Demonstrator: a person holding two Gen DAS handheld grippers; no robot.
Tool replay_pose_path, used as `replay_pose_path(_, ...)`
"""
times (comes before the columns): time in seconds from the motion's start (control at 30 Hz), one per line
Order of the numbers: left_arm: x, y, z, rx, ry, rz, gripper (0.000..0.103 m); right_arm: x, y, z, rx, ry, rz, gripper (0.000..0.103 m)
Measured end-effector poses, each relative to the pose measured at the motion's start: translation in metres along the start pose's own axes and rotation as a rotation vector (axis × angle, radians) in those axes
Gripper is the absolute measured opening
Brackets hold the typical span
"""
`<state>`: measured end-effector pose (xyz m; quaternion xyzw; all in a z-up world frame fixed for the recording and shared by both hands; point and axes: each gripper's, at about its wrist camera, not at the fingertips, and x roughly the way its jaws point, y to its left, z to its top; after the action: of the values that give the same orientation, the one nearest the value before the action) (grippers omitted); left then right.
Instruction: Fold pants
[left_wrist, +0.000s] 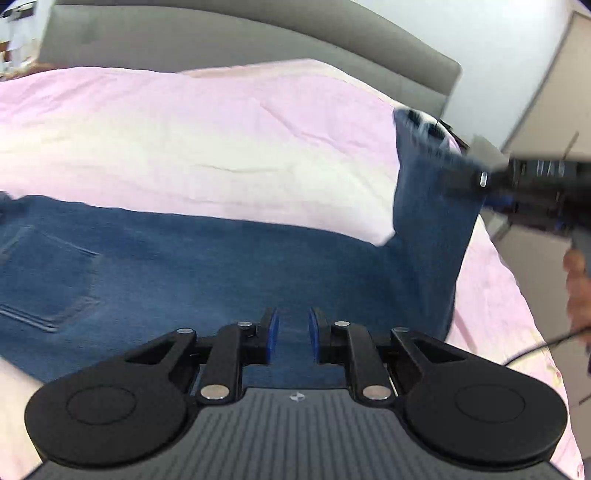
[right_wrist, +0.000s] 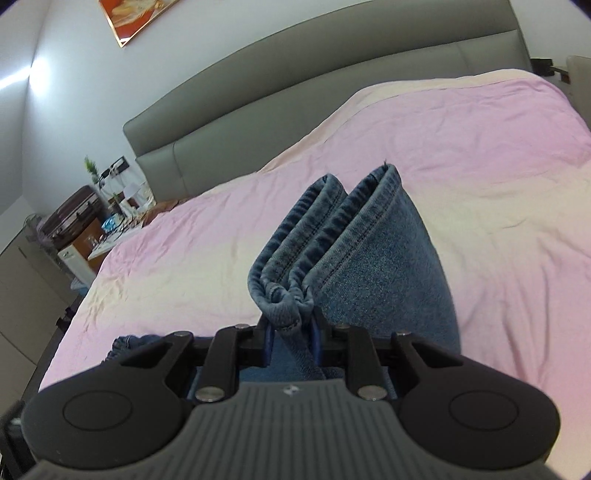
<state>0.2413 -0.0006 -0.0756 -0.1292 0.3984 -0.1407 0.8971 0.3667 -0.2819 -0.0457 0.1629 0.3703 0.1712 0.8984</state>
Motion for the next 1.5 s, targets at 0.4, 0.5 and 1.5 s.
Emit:
replay_pose_path(0.4, -0.003, 0.096, -0.019, -0.195, 0.016, -0.022, 0.019, 0.138, 0.075, -0.124, -0.255, 0.326, -0.071, 0.016)
replay_pose_path(0.5, -0.003, 0.109, -0.017, -0.231, 0.029, -0.031, 0.020, 0.147, 0.084, -0.136, -0.359, 0.361, -0.089, 0.027)
replay_pose_path(1.5, 0.039, 0.112, -0.018, -0.350, 0.051, -0.192, 0.043, 0.155, 0.101, -0.142, -0.236, 0.481, -0.010, 0.003)
